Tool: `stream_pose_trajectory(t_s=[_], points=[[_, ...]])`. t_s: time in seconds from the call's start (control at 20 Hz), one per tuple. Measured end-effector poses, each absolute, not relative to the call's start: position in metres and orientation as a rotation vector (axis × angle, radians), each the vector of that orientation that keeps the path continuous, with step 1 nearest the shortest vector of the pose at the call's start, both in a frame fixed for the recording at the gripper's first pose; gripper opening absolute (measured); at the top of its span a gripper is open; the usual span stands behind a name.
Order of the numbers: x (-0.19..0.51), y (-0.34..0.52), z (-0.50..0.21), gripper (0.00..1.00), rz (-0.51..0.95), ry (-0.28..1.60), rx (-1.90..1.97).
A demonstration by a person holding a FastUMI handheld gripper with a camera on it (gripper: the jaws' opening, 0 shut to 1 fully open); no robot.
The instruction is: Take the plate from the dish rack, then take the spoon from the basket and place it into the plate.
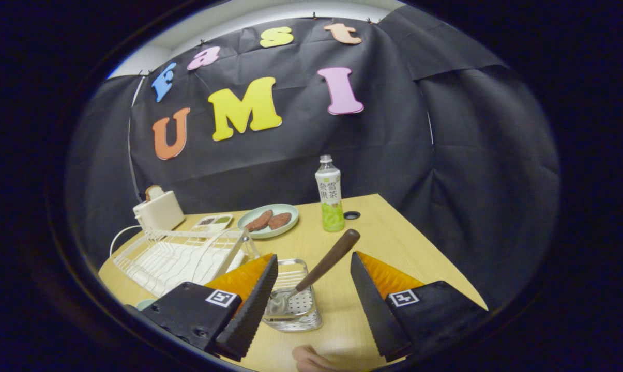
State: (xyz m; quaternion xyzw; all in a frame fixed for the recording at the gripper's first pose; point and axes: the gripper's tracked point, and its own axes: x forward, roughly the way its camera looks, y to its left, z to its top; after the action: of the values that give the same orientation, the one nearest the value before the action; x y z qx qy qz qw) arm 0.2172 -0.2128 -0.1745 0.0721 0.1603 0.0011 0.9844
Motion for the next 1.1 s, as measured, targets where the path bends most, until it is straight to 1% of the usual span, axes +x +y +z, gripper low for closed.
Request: stream_pose_trajectory(t_s=[0.1,0.3,0.5,0.65,0.8,0.85,0.9,0.95,1.0,1.1], points=[[0.227,-0.209,-0.175,0.92,0.016,0.313,0.131],[0.238,-0.209,-0.168,0.91,-0.006,0.258,0.130],[0.236,-0.214,-0.173,0.61,-0.034,0.270,0.143],[0.234,-0.209,-0.171,0.39,-0.018,0.278,0.143],[0.231,-0.203,-0.160,0.28,-0.006,0.267,0.147],[0.232,-0.201,-0.156,0.27,-0.006,0.261,0.146],[0.231,-0.200,-0.151,0.21,-0.006,0.254,0.144],[0.230,-0.205,-0.152,0.16,-0.050,0.260,0.109],[0.229,-0.206,-0.148,0.11,-0.035,0.250,0.107],[0.224,-0.201,-0.144,0.10,-0.034,0.255,0.098]])
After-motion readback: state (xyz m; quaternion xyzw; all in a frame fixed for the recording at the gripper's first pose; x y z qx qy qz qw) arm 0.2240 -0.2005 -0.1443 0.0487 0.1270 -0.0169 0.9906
